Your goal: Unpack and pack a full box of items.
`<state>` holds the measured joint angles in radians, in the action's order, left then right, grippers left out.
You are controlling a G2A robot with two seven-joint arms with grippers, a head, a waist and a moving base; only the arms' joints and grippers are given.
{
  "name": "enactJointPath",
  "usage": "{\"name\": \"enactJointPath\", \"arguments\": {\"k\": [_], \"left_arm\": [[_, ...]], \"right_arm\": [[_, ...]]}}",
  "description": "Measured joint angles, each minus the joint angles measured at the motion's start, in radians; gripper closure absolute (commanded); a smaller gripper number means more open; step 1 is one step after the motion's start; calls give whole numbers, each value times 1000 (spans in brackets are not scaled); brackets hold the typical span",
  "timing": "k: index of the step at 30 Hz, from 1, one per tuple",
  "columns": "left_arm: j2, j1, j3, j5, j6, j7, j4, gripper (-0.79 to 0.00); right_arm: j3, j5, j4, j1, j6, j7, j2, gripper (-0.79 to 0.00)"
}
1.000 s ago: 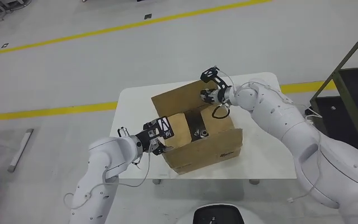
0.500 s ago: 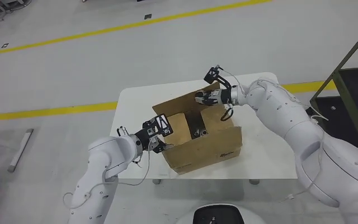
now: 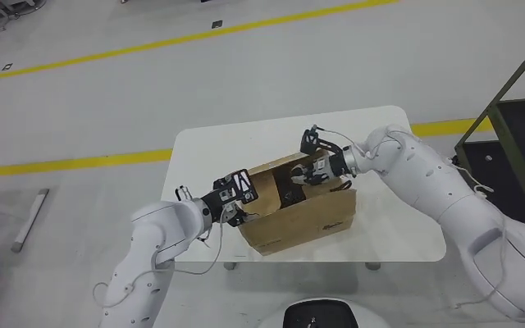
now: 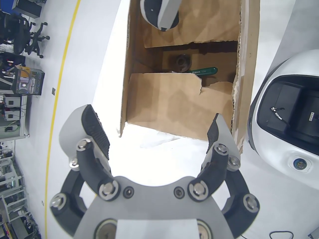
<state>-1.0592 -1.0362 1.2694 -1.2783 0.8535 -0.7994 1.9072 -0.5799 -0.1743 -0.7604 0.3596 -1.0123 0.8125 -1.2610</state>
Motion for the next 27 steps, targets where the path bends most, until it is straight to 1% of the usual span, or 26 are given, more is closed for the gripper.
{"name": "enactJointPath", "arguments": {"k": [2,7,12,16,18,23,27], "left_arm": [[1,0,-2,1,-1,1,2,-785],[6,0,-2,0,-12,2,6,-785],[10,-3,10,5,-33,3,13,-785],[13,-7,21,15,-55,12,18,-785],[15,-10,25,20,-66,16,22,-785],[17,-15,27,23,-79,20,26,-785],[17,-15,27,23,-79,20,26,-785]], "right_arm": [[28,16,-55,18,0,1,23,0],[153,74,-191,22,0,-5,95,0],[300,140,-300,-26,0,-4,171,0],[391,174,-378,-65,0,-4,224,0],[412,190,-414,-71,0,-4,250,0],[410,197,-488,-54,0,-5,304,0],[410,171,-544,-40,0,-5,338,0]]}}
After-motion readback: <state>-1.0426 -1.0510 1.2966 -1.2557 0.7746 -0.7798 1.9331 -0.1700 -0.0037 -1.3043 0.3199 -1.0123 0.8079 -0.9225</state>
